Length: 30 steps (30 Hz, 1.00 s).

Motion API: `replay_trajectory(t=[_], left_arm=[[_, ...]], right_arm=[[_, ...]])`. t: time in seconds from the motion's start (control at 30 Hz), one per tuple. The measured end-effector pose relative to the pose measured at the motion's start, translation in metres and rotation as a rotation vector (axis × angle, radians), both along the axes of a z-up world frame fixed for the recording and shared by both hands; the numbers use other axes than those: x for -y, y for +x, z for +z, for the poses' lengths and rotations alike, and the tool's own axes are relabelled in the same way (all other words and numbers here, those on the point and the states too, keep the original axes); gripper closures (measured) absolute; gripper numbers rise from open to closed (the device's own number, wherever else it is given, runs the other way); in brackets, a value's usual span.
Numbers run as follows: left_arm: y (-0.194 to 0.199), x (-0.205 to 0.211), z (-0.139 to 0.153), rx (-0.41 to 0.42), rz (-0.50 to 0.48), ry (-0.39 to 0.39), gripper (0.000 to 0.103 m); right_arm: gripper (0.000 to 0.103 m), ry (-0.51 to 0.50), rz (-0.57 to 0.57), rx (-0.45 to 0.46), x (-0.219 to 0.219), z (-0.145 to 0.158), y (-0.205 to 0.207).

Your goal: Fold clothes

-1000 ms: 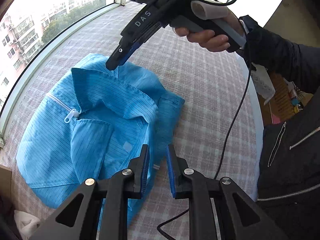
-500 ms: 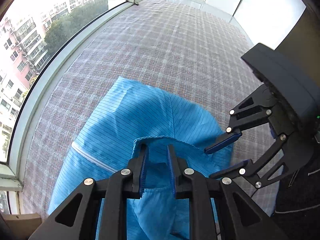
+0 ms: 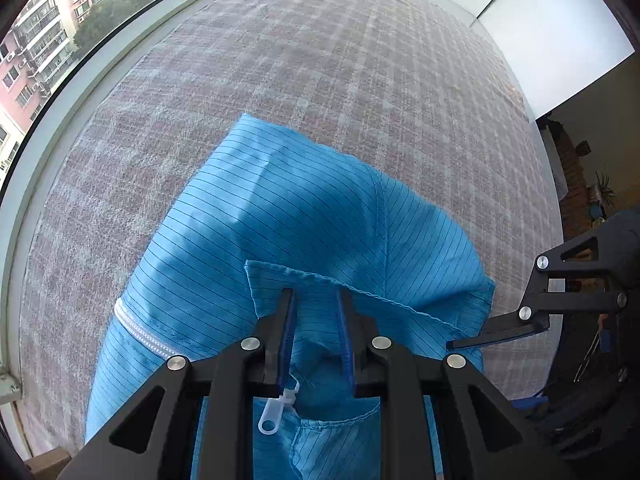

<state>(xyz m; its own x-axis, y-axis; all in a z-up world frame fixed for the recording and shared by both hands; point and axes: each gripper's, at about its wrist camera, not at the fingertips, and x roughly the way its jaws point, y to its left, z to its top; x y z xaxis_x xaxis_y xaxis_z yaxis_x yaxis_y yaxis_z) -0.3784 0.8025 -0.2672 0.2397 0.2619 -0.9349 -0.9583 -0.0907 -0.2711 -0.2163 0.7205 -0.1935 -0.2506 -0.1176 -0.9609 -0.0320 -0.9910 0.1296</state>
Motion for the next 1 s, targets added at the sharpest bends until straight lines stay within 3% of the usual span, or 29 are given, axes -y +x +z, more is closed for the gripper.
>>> replay_trajectory(t=[0.1, 0.2, 0.23, 0.27, 0.37, 0.53, 0.63, 0.67, 0.77, 0.83, 0.93, 0.97, 1.0], left_arm=[[-0.003, 0.003, -0.002, 0.027, 0.008, 0.002, 0.084], [-0.004, 0.004, -0.004, 0.044, 0.005, 0.005, 0.084], [-0.004, 0.005, -0.005, 0.045, 0.001, 0.003, 0.084], [-0.003, 0.005, -0.007, 0.040, -0.007, -0.002, 0.084], [-0.002, 0.003, -0.014, 0.034, -0.026, -0.020, 0.084], [-0.005, 0.009, -0.012, 0.039, -0.048, 0.001, 0.084], [-0.017, 0.017, -0.011, 0.069, -0.015, 0.013, 0.084], [-0.021, 0.021, -0.010, 0.062, -0.001, 0.009, 0.084], [-0.025, 0.035, -0.001, 0.049, 0.024, 0.022, 0.084], [-0.025, 0.046, 0.010, 0.036, 0.037, 0.042, 0.083], [-0.020, 0.052, 0.026, 0.055, 0.037, 0.085, 0.083], [-0.016, 0.052, 0.031, 0.068, 0.026, 0.101, 0.082], [-0.012, 0.052, 0.036, 0.080, 0.014, 0.117, 0.079]], right_arm=[[0.068, 0.127, 0.045, 0.016, 0.021, -0.007, -0.004], [0.070, 0.149, 0.040, 0.047, 0.014, -0.018, 0.002], [0.076, 0.156, 0.039, 0.058, 0.012, -0.022, 0.004], [0.092, 0.163, 0.037, 0.068, 0.010, -0.025, 0.006], [0.098, 0.184, 0.032, 0.099, 0.003, -0.036, 0.013], [0.101, 0.079, -0.014, 0.030, -0.020, -0.018, 0.034], [0.101, 0.004, -0.035, -0.051, -0.029, 0.003, 0.049], [0.101, 0.021, -0.009, -0.036, -0.027, -0.001, 0.051], [0.100, -0.020, 0.020, 0.034, -0.024, -0.013, 0.056], [0.097, -0.052, 0.039, 0.016, -0.025, -0.001, 0.059], [0.078, -0.119, 0.042, -0.041, -0.034, 0.025, 0.064], [0.067, -0.152, 0.042, -0.056, -0.038, 0.033, 0.065], [0.063, -0.184, 0.042, -0.070, -0.041, 0.041, 0.066]])
